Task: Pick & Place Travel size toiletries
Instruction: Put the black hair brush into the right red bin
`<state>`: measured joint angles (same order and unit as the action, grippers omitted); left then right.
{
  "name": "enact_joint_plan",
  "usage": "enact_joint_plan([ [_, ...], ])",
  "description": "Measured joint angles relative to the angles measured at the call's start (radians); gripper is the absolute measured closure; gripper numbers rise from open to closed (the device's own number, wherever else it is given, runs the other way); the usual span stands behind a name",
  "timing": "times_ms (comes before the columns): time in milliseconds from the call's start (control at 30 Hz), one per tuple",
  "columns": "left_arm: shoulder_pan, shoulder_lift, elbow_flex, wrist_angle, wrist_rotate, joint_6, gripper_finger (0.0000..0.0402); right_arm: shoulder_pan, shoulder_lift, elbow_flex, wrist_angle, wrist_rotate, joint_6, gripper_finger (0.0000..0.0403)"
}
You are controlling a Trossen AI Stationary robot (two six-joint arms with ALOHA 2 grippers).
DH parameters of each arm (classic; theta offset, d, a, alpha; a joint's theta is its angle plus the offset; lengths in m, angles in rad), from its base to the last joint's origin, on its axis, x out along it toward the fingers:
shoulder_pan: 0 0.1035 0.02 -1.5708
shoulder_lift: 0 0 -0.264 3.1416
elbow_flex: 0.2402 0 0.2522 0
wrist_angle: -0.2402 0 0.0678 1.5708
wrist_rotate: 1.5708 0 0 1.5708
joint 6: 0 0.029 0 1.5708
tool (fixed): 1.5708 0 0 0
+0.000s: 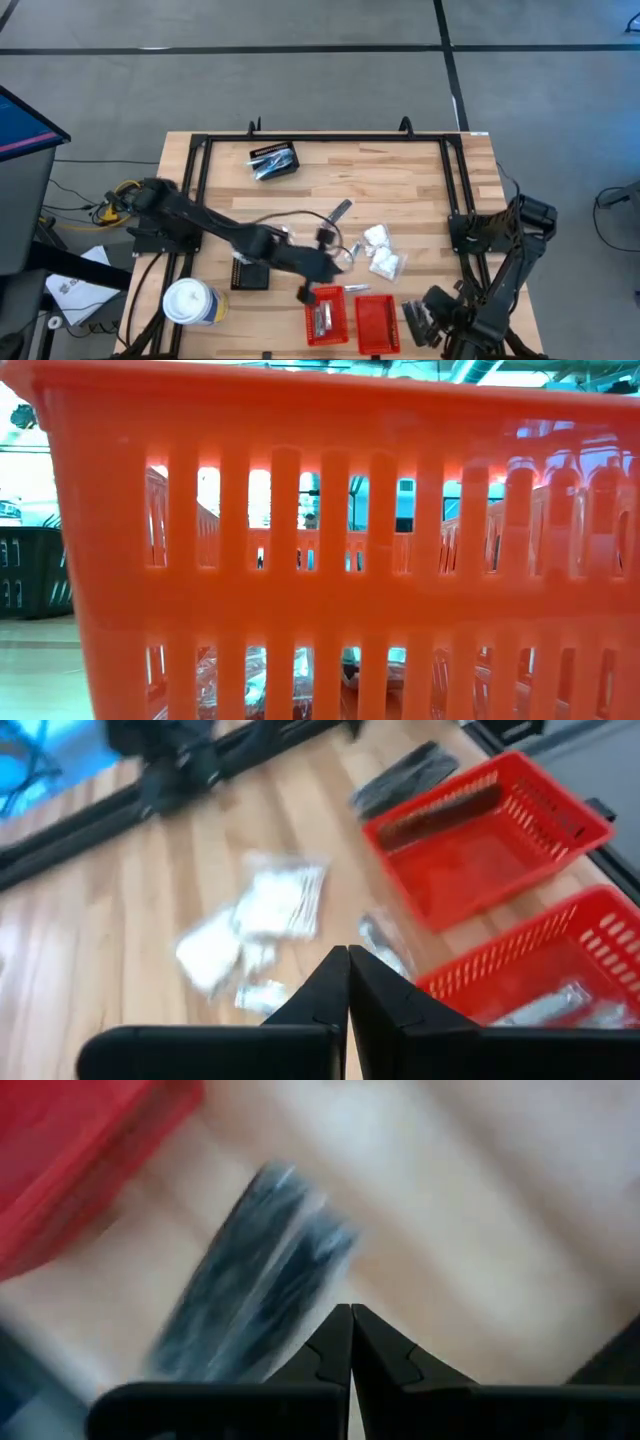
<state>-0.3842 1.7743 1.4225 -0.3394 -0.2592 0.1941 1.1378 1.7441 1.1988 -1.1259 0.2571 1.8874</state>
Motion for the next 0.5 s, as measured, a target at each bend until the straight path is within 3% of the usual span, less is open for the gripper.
enact_joint_plan([
  [233, -0.001, -0.278, -0.368, 0.301, -0.042, -0.044, 0.0400, -0.018, -0.033, 0.002, 0.356, -0.068, -0.155, 0.0403],
  [367, -0.005, -0.398, -0.525, 0.480, -0.045, -0.046, 0.0400, -0.076, 0.011, 0.000, 0.354, -0.206, -0.163, 0.0403],
  [500, -0.016, -0.485, -0.578, 0.504, -0.039, -0.051, 0.0400, -0.126, 0.042, 0.000, 0.321, -0.314, -0.166, 0.0401],
])
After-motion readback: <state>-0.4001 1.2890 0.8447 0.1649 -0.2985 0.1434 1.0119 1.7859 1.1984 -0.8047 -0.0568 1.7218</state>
